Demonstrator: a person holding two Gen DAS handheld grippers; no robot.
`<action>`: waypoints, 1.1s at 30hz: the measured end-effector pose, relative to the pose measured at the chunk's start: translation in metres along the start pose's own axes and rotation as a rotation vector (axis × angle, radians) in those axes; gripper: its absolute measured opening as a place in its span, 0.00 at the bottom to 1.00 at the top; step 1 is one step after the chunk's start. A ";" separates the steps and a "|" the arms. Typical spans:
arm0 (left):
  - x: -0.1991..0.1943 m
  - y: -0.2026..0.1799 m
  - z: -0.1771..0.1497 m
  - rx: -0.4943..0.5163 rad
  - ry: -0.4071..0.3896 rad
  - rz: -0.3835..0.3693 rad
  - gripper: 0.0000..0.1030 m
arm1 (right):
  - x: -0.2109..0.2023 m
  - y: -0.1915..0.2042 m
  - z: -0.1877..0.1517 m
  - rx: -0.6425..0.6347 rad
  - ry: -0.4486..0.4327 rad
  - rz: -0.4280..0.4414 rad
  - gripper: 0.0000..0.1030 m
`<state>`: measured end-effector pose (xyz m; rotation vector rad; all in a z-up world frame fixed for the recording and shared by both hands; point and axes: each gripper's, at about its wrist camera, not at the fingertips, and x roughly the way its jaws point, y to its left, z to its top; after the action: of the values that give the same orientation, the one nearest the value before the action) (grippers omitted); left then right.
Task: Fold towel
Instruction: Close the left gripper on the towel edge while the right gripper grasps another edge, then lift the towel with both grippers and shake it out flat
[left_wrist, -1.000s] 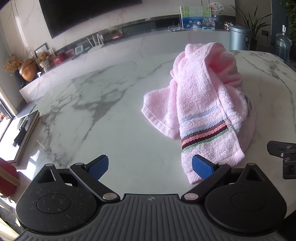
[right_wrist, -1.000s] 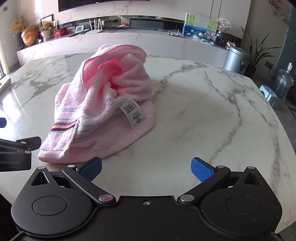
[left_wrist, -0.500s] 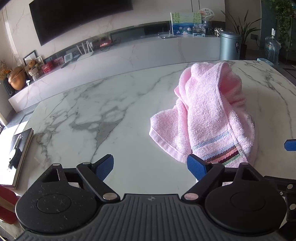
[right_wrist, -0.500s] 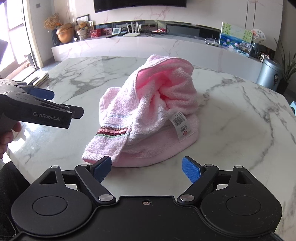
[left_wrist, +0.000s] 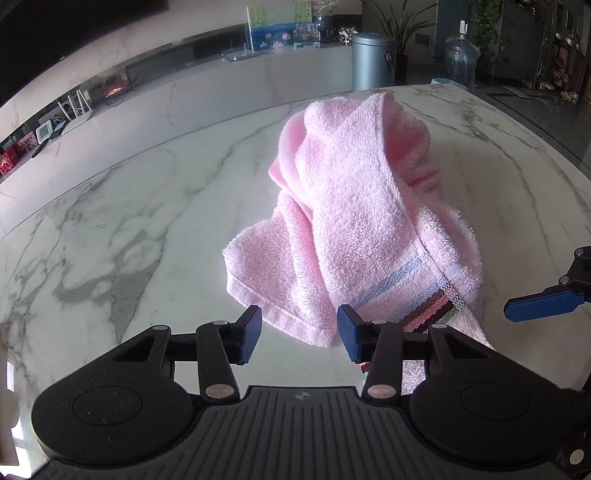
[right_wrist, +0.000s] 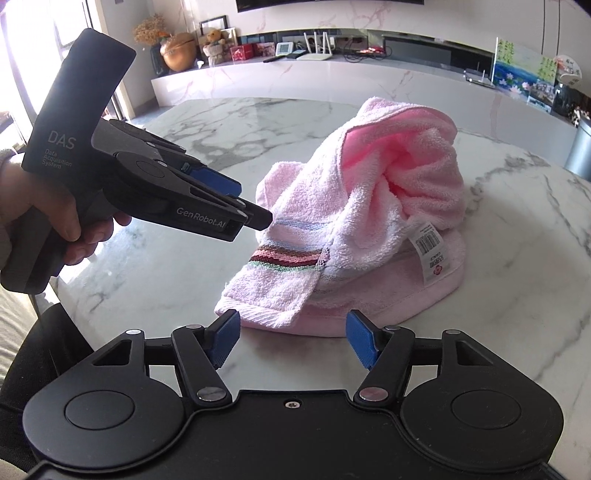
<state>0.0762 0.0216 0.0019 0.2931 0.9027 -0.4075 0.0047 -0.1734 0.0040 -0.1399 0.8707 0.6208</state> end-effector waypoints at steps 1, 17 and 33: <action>0.002 0.000 0.001 0.022 0.005 -0.012 0.37 | 0.001 -0.001 0.001 0.000 0.004 0.006 0.57; 0.027 0.003 0.012 0.086 0.110 -0.081 0.25 | 0.015 -0.009 0.005 0.031 0.066 0.066 0.12; 0.022 0.010 0.016 0.062 0.139 -0.035 0.04 | -0.001 -0.031 0.002 0.022 0.080 -0.029 0.05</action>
<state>0.1038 0.0190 -0.0061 0.3666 1.0333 -0.4519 0.0231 -0.1983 0.0023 -0.1584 0.9507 0.5813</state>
